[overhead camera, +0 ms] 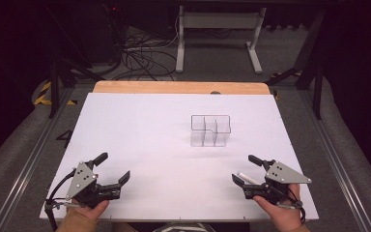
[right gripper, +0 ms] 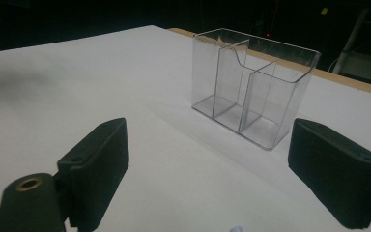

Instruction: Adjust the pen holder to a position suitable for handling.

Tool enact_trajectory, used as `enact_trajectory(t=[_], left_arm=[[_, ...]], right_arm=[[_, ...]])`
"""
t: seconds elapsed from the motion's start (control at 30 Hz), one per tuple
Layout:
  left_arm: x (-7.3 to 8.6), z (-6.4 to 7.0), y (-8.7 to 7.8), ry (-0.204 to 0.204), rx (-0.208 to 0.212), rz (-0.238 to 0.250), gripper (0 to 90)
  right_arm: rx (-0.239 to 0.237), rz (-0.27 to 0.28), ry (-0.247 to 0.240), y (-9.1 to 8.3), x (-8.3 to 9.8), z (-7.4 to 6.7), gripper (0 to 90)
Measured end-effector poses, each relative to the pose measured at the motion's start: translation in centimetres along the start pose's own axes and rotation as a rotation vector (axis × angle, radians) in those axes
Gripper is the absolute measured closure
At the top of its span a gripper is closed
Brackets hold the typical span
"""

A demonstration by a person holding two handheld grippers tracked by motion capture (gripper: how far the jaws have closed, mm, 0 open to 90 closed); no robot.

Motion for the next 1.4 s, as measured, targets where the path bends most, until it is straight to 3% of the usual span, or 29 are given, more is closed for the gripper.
enact_trajectory(t=[0.73, 1.4], left_arm=[[0.0, 0.1, 0.0, 0.012, -0.016, -0.004, 8.7], [-0.1, 0.0, -0.1, 0.006, -0.022, -0.004, 9.0]], right_arm=[[0.006, 0.012, -0.001, -0.3, -0.5, 0.0, 15.0], [0.032, -0.022, 0.004, -1.1, -2.7, 2.0, 13.6]])
Point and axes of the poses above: each handheld gripper's, and its own axes: y roughly forward along the jaws, x roughly out of its underside, z roughly to its right, the point moved 2 cm from there along y, roughly forward along the jaws, and after that the axes turned 7 degrees about -z, right-handed, at the moved point
